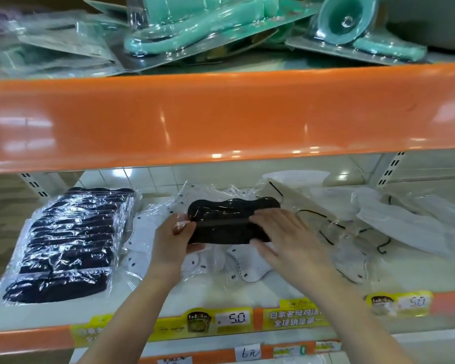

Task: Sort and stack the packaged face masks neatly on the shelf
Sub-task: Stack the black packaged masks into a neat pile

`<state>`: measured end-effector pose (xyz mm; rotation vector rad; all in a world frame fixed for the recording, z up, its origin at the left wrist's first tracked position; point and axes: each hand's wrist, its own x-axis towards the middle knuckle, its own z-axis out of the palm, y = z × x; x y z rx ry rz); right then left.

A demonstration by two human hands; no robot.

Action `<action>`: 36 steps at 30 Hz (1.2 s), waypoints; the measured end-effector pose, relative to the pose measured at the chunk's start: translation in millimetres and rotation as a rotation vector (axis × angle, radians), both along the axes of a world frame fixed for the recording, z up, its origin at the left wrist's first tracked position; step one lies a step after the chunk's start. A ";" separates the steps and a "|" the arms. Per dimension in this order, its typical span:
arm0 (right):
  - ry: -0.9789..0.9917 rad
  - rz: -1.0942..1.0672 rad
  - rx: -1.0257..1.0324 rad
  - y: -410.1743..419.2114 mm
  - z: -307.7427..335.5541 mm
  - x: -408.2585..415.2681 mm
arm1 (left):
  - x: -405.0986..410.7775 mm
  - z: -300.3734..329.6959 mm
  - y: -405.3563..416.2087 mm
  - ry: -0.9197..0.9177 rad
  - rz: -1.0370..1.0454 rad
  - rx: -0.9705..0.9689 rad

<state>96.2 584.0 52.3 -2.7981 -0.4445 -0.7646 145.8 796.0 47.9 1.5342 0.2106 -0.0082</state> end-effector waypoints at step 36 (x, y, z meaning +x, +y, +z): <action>-0.017 0.274 0.038 241.0 -41.8 32.5 | -18.1 -45.5 236.4 -0.665 -0.012 1.437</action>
